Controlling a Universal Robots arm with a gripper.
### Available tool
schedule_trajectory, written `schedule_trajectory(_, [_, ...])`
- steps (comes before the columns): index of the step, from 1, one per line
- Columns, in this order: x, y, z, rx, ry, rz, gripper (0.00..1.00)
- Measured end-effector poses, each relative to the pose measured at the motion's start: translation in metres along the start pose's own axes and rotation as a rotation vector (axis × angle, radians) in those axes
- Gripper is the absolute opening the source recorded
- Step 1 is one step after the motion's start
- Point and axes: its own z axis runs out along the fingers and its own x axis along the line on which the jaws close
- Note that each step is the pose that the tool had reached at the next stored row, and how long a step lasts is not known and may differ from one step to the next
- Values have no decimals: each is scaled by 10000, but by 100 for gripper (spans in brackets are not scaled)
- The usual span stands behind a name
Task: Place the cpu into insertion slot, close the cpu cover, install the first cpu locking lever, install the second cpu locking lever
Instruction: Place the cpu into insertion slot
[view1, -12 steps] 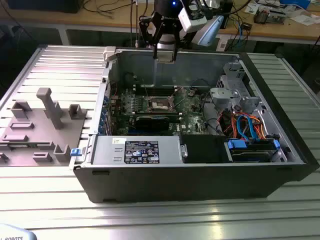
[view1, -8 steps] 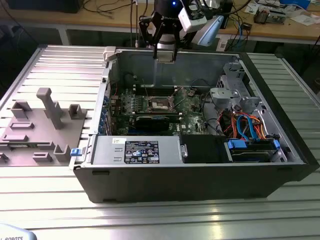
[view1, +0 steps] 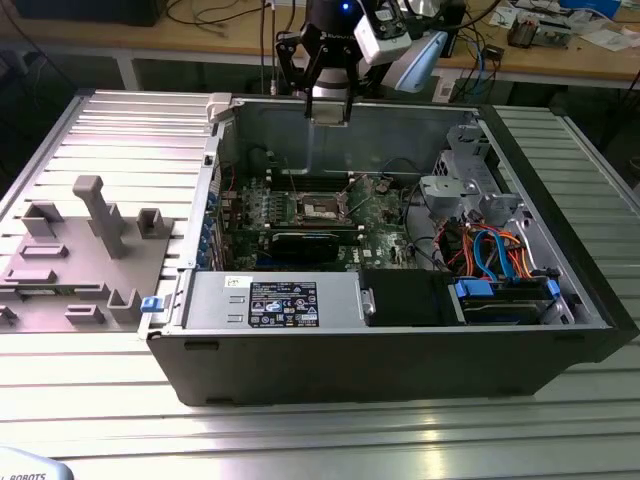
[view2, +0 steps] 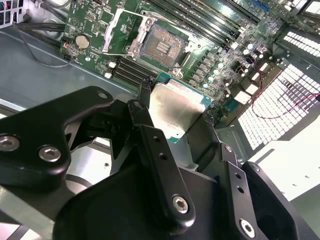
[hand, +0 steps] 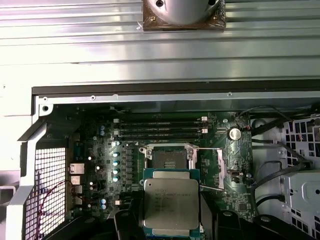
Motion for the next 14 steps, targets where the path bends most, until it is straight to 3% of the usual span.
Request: schedule_trajectory(14, [12,-3,32,-1,-1,1,54])
